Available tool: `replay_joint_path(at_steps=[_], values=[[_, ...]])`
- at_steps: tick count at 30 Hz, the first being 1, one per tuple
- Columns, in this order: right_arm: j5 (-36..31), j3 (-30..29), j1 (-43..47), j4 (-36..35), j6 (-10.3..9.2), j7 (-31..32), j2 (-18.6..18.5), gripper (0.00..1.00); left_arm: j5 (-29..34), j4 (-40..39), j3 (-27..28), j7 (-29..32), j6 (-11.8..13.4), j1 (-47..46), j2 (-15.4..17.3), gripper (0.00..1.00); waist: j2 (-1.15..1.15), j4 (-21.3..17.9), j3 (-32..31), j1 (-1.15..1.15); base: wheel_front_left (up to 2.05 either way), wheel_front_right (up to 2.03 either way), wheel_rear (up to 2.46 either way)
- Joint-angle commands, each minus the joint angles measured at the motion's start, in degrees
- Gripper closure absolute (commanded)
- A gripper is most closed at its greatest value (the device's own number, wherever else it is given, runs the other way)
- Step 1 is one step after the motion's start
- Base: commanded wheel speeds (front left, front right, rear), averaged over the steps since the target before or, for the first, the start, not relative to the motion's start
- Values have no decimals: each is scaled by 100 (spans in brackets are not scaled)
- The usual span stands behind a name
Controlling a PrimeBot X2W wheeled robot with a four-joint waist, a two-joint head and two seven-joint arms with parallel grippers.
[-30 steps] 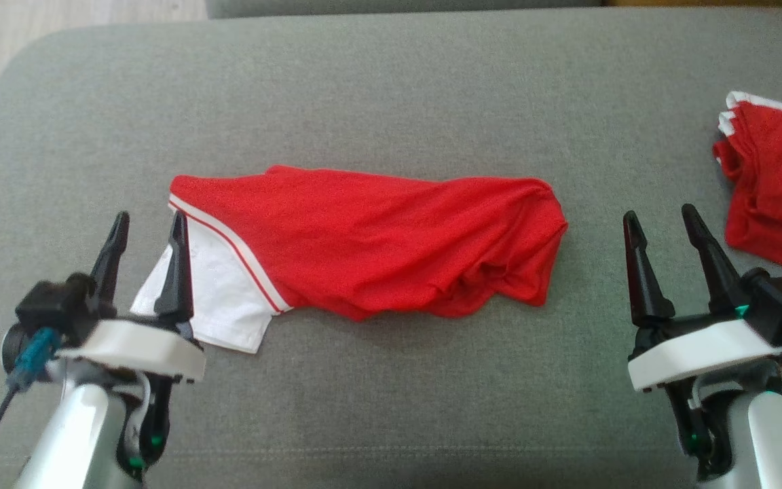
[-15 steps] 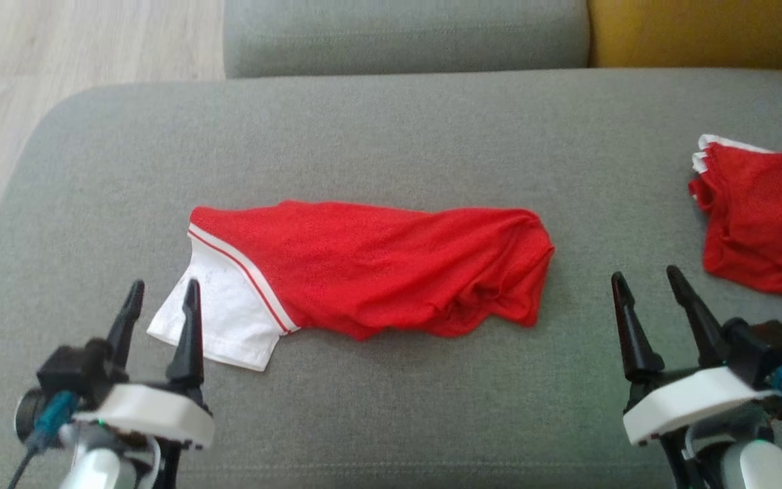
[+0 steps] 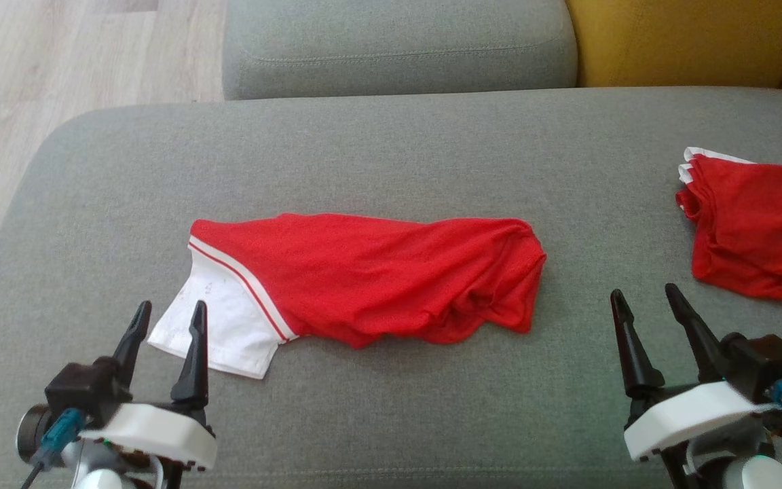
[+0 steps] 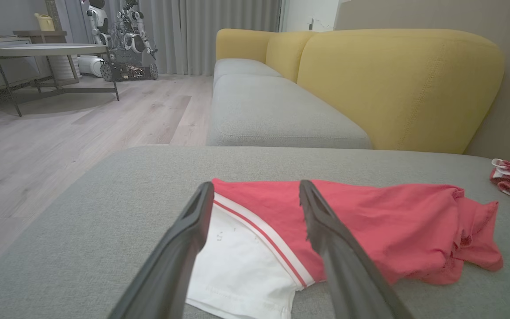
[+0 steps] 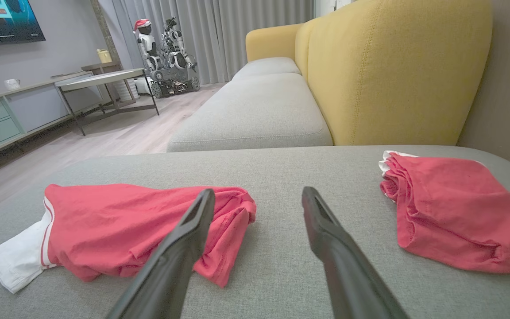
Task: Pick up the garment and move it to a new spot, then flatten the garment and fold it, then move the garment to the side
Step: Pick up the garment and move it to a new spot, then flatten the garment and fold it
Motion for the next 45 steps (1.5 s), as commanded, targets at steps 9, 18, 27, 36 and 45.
replay_joint_path(at_steps=[9,18,27,36,45], values=[[30,145,-179,-221,-4,-5,-30,0,35,-249,181,9,92,-199,195,0,0,24,14,0,0,0,0],[26,129,-198,-216,-4,-19,-30,0,8,-276,161,12,94,-230,212,0,0,31,51,0,0,0,0],[-92,800,-448,237,-4,133,-30,0,25,-367,112,-1,37,-519,214,0,0,203,451,0,0,0,0],[-436,1760,-1382,1848,-4,83,-32,0,77,-182,10,-157,-224,-1185,38,0,0,664,1210,0,0,0,0],[-771,2038,-2124,3003,-4,-50,-93,85,134,-5,131,-224,-361,-1446,-72,0,0,708,1510,0,0,0,0]])
